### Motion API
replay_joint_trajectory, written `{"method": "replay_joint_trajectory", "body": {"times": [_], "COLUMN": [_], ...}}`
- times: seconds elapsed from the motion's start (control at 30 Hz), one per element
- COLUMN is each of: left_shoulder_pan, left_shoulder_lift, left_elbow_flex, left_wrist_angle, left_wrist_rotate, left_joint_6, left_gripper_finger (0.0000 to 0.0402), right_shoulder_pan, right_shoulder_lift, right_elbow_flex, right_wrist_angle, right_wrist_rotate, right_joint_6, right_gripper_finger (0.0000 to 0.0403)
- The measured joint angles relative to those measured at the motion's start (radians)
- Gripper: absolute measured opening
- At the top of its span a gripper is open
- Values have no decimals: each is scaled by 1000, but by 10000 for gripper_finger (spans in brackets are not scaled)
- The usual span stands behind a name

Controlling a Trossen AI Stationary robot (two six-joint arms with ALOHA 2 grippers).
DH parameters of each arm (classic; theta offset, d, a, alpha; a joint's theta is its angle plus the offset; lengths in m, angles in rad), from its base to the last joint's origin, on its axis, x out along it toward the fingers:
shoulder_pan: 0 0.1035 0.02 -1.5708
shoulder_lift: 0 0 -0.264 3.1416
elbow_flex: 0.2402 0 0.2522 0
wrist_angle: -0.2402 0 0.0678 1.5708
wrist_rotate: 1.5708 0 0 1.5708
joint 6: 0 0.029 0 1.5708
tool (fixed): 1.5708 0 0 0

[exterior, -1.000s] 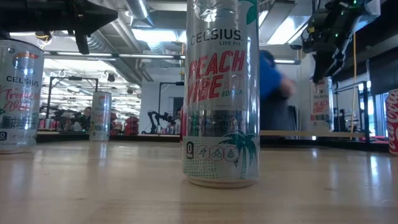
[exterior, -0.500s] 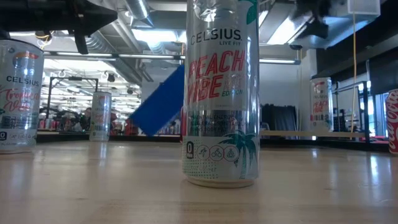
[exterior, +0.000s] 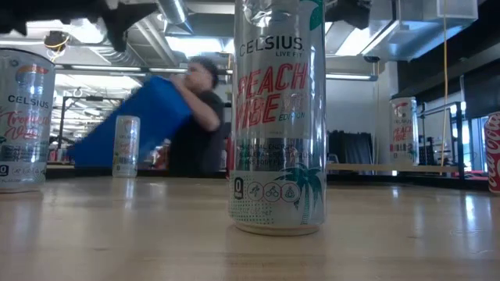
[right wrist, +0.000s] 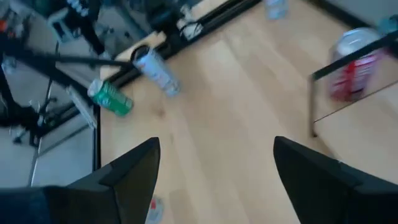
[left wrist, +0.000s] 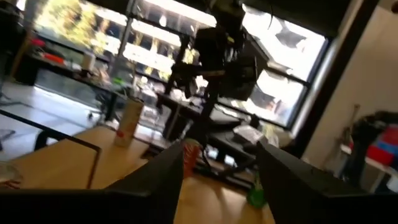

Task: Place canned beverage on shelf
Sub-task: Put the red soda can on the shelf

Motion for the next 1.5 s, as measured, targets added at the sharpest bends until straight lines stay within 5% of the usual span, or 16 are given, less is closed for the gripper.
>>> {"method": "replay_joint_trajectory", "body": {"times": [0.17, 0.63, 1.1, 1.5], "left_shoulder_pan": [-66, -381, -524, -554], "left_shoulder_lift": [147, 458, 529, 529], "left_elbow_flex": [120, 267, 270, 270], "left_wrist_angle": [-104, -127, -123, -124], "left_wrist_rotate": [75, 1, -164, -199], "left_joint_6": [31, -166, -296, -297], "left_gripper_finger": [223, 211, 211, 211], "right_shoulder_pan": [161, 494, 529, 546], "right_shoulder_lift": [107, 377, 497, 537], "right_elbow_flex": [0, 0, 0, 1], "right_wrist_angle": [81, 360, 450, 468], "right_wrist_rotate": [17, 167, 214, 247], "right_joint_6": [-8, -39, -77, -115], "right_gripper_finger": [298, 298, 298, 298]}}
